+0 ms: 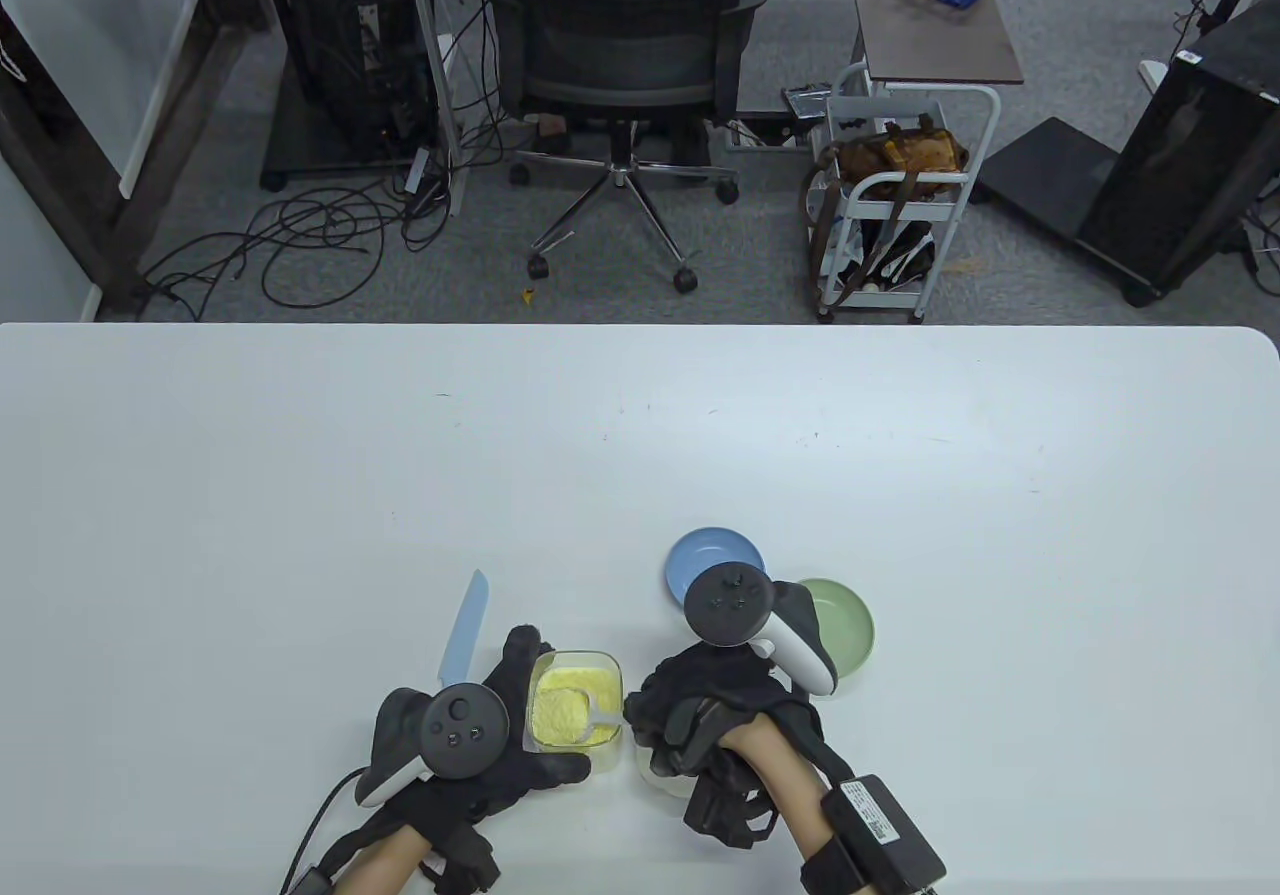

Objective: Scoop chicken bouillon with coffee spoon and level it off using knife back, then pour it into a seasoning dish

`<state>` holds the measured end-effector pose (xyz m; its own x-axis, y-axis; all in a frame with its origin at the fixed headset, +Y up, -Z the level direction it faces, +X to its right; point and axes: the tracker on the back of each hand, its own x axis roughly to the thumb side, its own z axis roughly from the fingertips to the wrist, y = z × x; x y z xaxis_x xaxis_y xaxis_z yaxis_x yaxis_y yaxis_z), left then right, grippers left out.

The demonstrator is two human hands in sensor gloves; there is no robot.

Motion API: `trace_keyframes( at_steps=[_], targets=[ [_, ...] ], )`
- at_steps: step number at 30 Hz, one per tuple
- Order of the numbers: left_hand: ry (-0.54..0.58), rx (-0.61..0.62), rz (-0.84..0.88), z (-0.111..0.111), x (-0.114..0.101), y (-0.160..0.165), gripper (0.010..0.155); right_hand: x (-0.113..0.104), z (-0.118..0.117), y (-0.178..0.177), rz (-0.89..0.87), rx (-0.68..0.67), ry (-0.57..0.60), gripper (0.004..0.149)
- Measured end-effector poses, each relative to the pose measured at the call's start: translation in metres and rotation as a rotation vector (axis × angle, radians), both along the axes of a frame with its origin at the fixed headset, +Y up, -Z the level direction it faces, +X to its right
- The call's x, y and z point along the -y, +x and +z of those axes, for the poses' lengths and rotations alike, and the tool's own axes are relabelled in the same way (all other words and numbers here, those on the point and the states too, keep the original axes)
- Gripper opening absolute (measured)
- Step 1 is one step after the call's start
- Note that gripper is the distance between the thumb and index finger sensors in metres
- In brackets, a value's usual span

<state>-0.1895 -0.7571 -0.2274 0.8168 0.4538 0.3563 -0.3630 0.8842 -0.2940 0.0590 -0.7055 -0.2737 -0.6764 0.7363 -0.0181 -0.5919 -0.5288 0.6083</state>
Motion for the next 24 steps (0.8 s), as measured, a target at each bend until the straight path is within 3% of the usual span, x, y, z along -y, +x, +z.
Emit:
trace_keyframes(
  at_steps=[6,8,10,13,17,20,24],
  targets=[
    [0.014,-0.023,0.090,0.001,-0.038,-0.046,0.120,-0.014,0.004,0.018,-0.084,0.066,0.034,0.038],
    [0.008,-0.116,0.043,0.001,-0.045,-0.068,0.115,-0.015,0.006,0.020,-0.092,0.063,0.036,0.039],
    [0.022,-0.229,-0.030,-0.001,-0.046,-0.086,0.100,-0.016,0.008,0.021,-0.107,0.063,0.042,0.039],
    [-0.072,-0.452,-0.186,-0.003,-0.039,-0.100,0.083,-0.019,0.011,0.022,-0.107,0.070,0.062,0.039],
    [-0.209,-0.462,-0.397,-0.010,-0.017,-0.088,0.081,-0.023,0.013,0.021,-0.104,0.074,0.075,0.039],
    [-0.219,-0.471,-0.503,-0.014,-0.004,-0.081,0.081,-0.024,0.014,0.021,-0.105,0.077,0.082,0.038],
    [-0.205,-0.482,-0.512,-0.017,0.005,-0.075,0.082,-0.024,0.014,0.020,-0.106,0.076,0.085,0.039]
  ],
)
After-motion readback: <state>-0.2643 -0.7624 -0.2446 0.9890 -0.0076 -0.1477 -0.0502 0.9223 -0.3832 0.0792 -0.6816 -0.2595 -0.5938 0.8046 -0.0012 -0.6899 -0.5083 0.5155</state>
